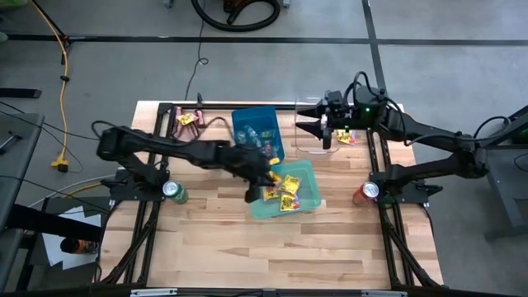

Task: Sort candy
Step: Put the yellow candy into the green bin

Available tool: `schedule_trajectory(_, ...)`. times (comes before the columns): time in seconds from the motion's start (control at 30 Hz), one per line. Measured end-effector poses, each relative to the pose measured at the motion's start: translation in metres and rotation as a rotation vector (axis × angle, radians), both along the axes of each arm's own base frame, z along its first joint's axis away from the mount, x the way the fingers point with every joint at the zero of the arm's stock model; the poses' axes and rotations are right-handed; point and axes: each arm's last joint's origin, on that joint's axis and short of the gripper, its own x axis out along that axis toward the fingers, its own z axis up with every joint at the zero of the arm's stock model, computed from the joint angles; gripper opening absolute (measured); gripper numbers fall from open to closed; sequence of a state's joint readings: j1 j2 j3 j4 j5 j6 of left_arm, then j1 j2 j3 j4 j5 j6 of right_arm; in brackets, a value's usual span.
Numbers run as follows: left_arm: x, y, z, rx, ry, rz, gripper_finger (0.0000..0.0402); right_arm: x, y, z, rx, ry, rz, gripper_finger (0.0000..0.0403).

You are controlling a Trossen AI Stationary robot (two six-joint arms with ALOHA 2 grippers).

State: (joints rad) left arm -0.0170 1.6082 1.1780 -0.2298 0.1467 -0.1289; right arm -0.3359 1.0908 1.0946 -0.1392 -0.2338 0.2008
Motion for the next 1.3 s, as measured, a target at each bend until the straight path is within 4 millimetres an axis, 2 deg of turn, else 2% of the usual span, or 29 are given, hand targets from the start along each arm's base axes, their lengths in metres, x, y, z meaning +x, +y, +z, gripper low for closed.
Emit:
schedule_trajectory(0.17, 0.021, 0.000, -0.026, -0.022, 0.092, 0.022, 0.0022, -0.001, 0.000, -0.004, 0.003, 0.045, -0.005, 0.0224)
schedule_trajectory(0.3, 0.030, -0.002, -0.043, -0.054, 0.155, 0.048, 0.0050, -0.001, 0.000, -0.009, 0.004, 0.085, -0.006, 0.0224)
schedule_trajectory(0.47, 0.032, -0.006, -0.043, -0.071, 0.184, 0.056, 0.0115, 0.000, -0.001, -0.008, 0.018, 0.073, -0.024, 0.0224)
schedule_trajectory(0.6, 0.026, -0.005, -0.029, -0.074, 0.153, 0.055, 0.0173, 0.000, -0.001, -0.005, 0.038, 0.048, -0.028, 0.0224)
schedule_trajectory(0.77, 0.004, 0.010, 0.002, -0.074, 0.134, 0.098, 0.0217, 0.001, -0.001, -0.001, 0.064, 0.005, -0.034, 0.0224)
schedule_trajectory(0.87, -0.015, 0.024, 0.028, -0.060, 0.080, 0.155, 0.0222, 0.001, -0.001, 0.001, 0.062, -0.022, -0.035, 0.0224)
schedule_trajectory(1.07, -0.058, 0.046, 0.066, 0.028, -0.059, 0.319, 0.0221, 0.001, -0.003, 0.003, 0.082, -0.048, -0.091, 0.0224)
schedule_trajectory(1.17, -0.080, 0.054, 0.075, 0.033, -0.140, 0.388, 0.0221, 0.001, -0.003, 0.003, 0.091, -0.047, -0.093, 0.0224)
schedule_trajectory(1.3, -0.107, 0.056, 0.078, 0.014, -0.283, 0.442, 0.0221, 0.001, -0.002, 0.002, 0.094, -0.039, -0.089, 0.0224)
